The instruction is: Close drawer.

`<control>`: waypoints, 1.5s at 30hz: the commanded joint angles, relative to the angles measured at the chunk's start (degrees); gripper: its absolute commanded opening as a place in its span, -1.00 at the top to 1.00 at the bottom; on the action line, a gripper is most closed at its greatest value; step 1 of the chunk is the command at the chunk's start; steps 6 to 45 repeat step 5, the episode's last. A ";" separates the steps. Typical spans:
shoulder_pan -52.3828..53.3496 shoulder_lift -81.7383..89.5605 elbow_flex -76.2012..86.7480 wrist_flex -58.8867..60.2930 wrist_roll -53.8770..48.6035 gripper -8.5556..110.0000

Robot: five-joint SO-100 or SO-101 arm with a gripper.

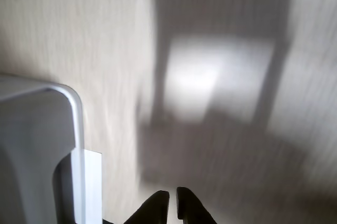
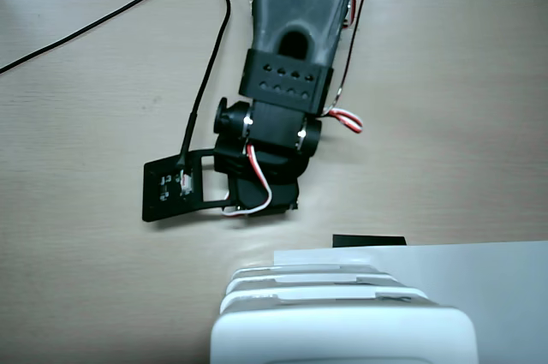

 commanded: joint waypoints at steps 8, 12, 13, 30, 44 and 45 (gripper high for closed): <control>-1.14 6.06 2.81 0.18 0.18 0.85; -1.14 6.06 2.81 0.18 0.18 0.85; -1.14 6.06 2.81 0.18 0.18 0.85; -1.14 6.06 2.81 0.18 0.18 0.85; -1.14 6.06 2.81 0.18 0.18 0.85; -1.14 6.06 2.81 0.18 0.18 0.85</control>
